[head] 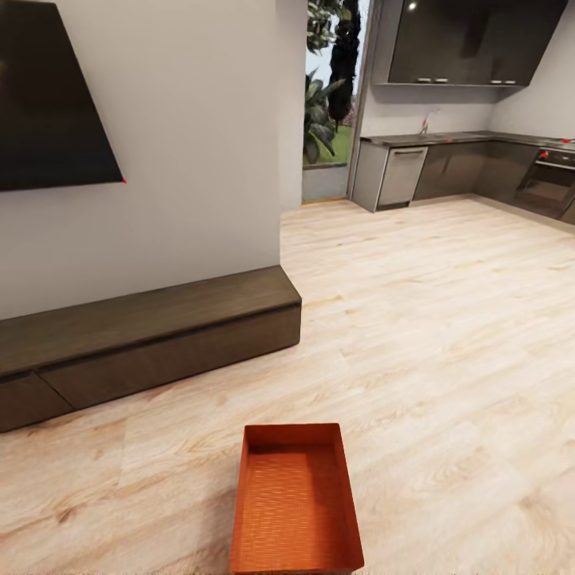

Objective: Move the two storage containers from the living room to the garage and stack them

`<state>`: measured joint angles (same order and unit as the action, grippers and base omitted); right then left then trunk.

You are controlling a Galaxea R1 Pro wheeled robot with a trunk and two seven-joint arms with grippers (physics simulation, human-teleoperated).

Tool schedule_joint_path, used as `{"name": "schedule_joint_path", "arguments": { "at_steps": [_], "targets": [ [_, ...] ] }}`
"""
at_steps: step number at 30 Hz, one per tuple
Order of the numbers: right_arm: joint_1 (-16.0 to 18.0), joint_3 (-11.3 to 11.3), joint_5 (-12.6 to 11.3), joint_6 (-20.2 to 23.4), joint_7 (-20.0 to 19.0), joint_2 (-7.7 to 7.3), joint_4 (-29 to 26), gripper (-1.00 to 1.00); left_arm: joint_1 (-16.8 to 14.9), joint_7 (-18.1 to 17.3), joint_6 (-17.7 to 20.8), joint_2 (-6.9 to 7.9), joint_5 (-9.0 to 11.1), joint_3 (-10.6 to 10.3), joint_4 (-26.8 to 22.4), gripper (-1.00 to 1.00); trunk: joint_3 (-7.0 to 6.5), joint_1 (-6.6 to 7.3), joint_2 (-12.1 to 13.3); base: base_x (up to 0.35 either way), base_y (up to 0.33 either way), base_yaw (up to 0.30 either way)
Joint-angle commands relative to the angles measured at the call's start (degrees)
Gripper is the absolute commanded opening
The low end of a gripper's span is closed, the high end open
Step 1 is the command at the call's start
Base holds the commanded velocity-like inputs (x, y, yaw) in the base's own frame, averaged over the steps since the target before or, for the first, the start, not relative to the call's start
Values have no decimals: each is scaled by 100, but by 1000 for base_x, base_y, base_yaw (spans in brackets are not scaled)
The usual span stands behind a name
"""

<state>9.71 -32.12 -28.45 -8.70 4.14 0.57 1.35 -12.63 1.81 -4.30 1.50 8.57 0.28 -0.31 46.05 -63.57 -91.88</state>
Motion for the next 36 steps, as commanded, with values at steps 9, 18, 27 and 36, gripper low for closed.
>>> {"name": "schedule_joint_path", "arguments": {
  "at_steps": [9,18,27,36],
  "targets": [
    [5,-48,-46,-26,8,4,14,100,-3,3,-18,0,40,-2,5,100,87,1,-2,0,0,0],
    [5,-48,-46,-26,8,4,14,100,-3,3,-18,0,40,-2,5,100,170,1,-2,0,0,0],
    [5,-48,-46,-26,10,4,14,100,-3,3,-18,0,40,-2,5,100,253,1,-2,0,0,0],
    [5,-48,-46,-26,12,4,14,100,-3,3,-18,0,40,-2,5,100,336,1,-2,0,0,0]
  ]
}}
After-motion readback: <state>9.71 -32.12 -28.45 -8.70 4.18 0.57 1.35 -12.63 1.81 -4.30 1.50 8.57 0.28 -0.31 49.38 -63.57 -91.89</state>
